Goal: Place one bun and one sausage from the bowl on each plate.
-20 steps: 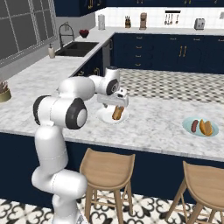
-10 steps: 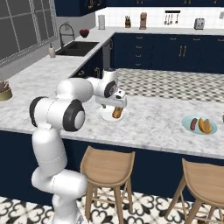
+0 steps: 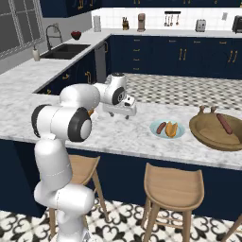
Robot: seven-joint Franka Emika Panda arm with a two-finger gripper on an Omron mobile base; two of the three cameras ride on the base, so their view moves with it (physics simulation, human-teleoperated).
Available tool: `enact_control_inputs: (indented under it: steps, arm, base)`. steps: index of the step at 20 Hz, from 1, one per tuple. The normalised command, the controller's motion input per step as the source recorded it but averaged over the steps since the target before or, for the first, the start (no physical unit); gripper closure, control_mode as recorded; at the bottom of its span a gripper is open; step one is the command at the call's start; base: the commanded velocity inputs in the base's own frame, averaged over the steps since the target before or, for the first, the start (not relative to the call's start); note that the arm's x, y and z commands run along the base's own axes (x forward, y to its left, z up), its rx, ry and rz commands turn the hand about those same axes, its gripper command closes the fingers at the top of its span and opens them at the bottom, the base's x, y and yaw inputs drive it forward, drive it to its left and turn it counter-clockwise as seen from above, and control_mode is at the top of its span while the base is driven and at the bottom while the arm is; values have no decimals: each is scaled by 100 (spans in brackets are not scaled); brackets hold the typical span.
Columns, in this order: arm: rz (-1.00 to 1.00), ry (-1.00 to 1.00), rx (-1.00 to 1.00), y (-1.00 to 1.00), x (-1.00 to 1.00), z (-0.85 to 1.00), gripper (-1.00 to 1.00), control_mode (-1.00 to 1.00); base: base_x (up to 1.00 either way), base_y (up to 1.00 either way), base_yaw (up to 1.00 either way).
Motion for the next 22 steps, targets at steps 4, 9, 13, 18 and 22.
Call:
enact_control_inputs:
  steps: [4, 9, 13, 18, 22]
  arm:
    - [0, 0, 0, 0, 0, 0, -100, 100]
    - [0, 0, 0, 0, 0, 0, -100, 100]
    - [0, 0, 0, 0, 0, 0, -100, 100]
    - [0, 0, 0, 0, 0, 0, -100, 100]
    - [0, 0, 0, 0, 0, 0, -100, 100]
  base:
    - [-1, -99, 0]
    - [0, -93, 0]
    - [0, -61, 0]
    - [2, -39, 0]
    - [19, -53, 0]
